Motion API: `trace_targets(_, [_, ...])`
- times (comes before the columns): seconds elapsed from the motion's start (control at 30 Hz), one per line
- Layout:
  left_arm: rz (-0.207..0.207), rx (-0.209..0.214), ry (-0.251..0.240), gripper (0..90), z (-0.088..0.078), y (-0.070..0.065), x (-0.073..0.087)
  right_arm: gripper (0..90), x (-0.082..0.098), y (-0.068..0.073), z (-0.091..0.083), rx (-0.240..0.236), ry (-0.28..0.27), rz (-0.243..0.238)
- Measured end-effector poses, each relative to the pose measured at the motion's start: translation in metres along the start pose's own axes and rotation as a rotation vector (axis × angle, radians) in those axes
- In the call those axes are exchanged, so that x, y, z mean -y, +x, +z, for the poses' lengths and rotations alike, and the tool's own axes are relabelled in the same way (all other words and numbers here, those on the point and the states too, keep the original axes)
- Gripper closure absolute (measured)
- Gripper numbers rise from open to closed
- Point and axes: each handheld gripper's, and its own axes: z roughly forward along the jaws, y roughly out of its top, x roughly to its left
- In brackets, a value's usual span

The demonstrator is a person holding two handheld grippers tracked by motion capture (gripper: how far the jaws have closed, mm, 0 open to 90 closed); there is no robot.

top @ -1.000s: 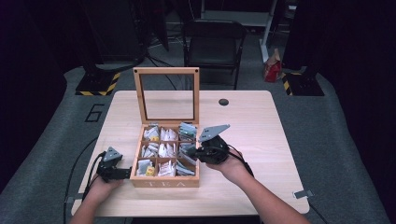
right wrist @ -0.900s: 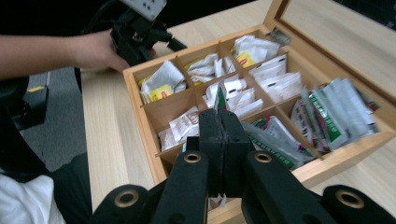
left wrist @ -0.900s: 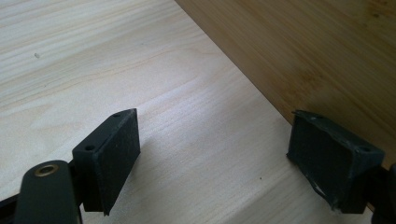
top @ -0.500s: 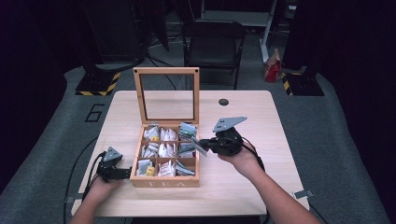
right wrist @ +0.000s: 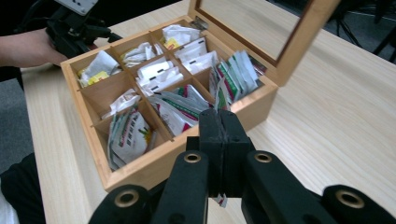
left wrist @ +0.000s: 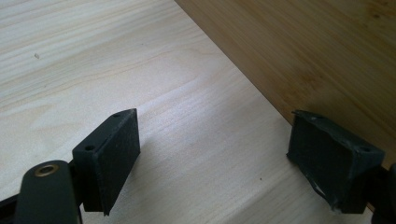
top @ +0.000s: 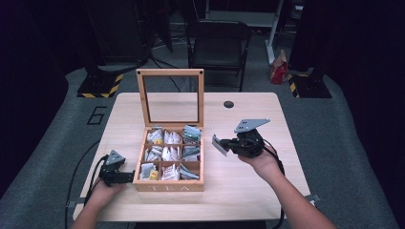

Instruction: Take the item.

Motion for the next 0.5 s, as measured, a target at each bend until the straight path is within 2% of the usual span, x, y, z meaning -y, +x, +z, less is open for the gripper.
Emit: trace_targets(0.5, [0.006,-0.004,-0.005,16.4,0.000,0.000,0.000,89.7,0.017,-0.020,-0.022,0.070,-0.012,0.045])
